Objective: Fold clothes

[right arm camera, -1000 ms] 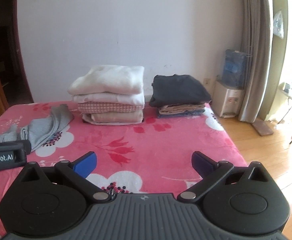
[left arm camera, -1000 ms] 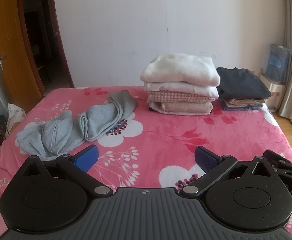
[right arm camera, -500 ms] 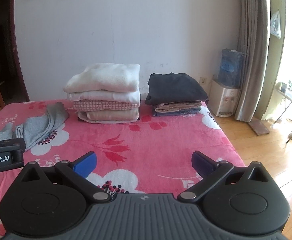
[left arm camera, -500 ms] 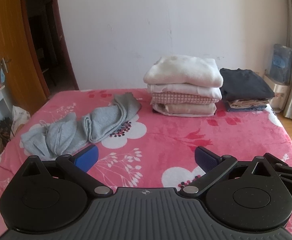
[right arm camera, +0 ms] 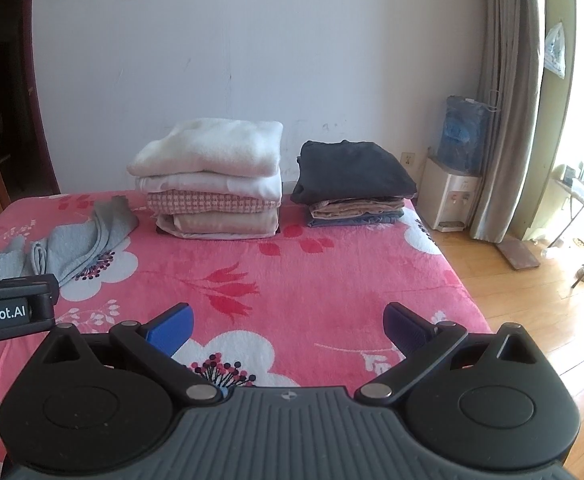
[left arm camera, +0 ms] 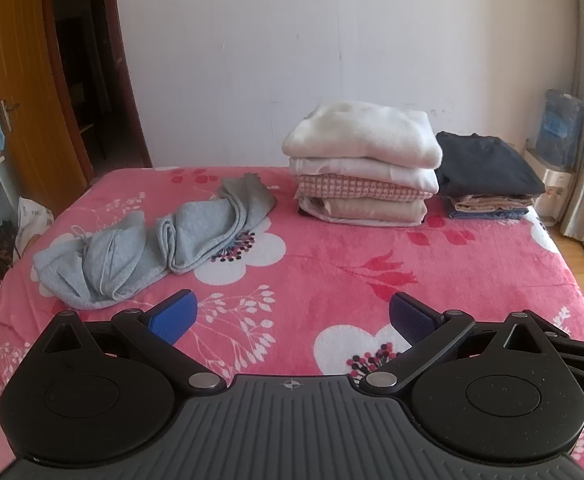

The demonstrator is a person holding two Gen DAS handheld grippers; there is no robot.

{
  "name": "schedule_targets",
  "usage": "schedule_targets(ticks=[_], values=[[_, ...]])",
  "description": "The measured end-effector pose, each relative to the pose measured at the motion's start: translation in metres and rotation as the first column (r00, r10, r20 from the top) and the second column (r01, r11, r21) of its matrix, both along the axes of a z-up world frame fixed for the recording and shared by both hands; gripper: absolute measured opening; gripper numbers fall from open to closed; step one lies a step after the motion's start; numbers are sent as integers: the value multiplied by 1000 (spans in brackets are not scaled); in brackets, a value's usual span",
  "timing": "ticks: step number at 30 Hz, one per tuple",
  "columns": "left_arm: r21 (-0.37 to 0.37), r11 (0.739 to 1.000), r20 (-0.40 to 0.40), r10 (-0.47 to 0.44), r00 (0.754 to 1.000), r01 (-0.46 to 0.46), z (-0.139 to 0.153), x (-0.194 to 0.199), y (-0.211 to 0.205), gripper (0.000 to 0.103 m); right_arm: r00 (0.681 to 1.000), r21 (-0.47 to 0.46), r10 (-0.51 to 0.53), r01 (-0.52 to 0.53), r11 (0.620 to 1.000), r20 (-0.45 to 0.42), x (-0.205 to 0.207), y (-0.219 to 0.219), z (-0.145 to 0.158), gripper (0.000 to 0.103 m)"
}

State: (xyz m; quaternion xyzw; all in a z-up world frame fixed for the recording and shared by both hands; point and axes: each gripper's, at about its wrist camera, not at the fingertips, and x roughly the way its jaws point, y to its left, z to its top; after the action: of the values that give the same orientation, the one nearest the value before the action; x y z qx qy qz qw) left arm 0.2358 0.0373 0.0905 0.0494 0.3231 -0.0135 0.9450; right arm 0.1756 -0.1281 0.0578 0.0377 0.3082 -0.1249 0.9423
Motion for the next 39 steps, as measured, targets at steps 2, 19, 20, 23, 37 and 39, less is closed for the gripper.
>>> schedule_targets(ticks=[2,19,20,23,37,39], values=[[0,1000,-1,2,1000,-2,0,0,0,103,1000,-4,2,-2,1000,2,0,1,0,103],[-9,1000,-9,7,1000,-7,-2,1,6,103,1000,-17,7,-7,1000,0,-2,6,1,103],[-9,1000,-9,7,1000,-8,-2,1,7,103,1000,-18,7,-7,1000,1,-2,6,1,103],[-9,1000,-7,9,1000,-9,-3,0,7,103,1000,-19,7,-7,1000,1,-2,6,0,103],[-3,1000,-6,15,1000,-15,-5,1,9,103,1000,-21,9,-9,1000,-1,-2,5,1,103],[-3,1000,-5,15,1000,-15,-5,1,9,103,1000,-22,8,-8,1000,-1,-2,6,1,103]])
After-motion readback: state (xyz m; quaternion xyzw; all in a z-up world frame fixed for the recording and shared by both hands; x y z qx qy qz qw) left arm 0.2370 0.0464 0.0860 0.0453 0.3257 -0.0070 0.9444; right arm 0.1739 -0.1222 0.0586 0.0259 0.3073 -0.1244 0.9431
